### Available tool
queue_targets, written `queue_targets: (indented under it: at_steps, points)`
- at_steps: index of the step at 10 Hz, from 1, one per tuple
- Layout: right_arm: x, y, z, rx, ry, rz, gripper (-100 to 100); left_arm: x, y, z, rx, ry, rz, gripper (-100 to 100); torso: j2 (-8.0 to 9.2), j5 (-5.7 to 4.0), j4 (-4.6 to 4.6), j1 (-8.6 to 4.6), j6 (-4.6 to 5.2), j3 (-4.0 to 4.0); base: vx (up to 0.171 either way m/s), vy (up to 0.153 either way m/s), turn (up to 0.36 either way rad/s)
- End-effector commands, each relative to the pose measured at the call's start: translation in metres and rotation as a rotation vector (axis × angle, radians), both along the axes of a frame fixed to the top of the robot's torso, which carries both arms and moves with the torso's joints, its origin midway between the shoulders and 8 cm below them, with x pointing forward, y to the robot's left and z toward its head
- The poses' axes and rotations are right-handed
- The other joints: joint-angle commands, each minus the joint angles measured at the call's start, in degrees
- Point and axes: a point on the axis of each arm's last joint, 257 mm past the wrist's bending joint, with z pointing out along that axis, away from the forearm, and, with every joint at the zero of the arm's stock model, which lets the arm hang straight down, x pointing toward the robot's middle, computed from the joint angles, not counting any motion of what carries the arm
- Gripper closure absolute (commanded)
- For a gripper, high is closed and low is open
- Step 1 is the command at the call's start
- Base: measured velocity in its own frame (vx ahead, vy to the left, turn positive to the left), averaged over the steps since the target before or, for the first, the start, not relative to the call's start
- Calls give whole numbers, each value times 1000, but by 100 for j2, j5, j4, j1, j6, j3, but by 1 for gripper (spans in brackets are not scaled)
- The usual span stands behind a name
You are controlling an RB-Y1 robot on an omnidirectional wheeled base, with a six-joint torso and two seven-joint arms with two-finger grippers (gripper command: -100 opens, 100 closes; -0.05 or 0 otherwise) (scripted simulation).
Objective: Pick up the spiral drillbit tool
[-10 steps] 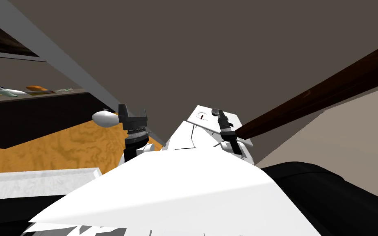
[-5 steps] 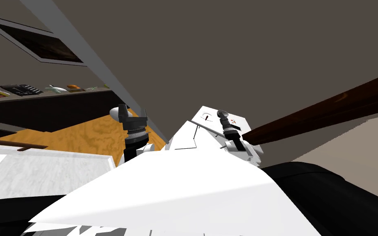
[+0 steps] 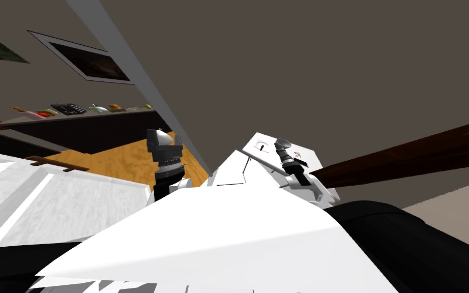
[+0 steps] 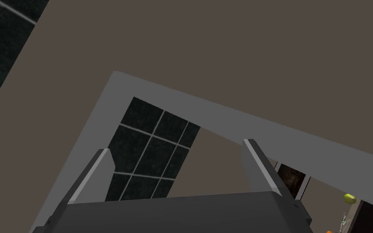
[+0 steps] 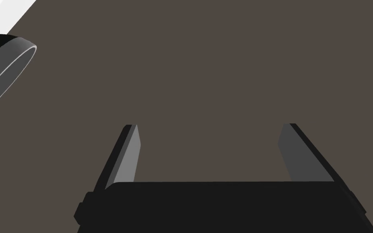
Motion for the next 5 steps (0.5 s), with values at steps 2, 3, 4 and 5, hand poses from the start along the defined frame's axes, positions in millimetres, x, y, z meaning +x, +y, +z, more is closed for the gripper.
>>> queue_targets:
  at_steps: [2,3,4,5]
  points:
    - [0,-37,-20,-56,88,-66,-100,0,0,0,0,0,0,0,-1,-1,0,-4,2,-1,13,37,151]
    - [0,-38,-20,-56,91,-68,-100,0,0,0,0,0,0,0,-6,-1,-1,-2,-1,-3,14,36,106]
    - [-4,-61,-32,-91,147,-110,-100,0,0,0,0,0,0,0,-4,-1,-1,-2,3,-3,12,54,207]
    - [-9,-84,-42,-120,198,-151,-100,0,0,0,0,0,0,0,-5,0,-1,4,-1,-3,30,84,296]
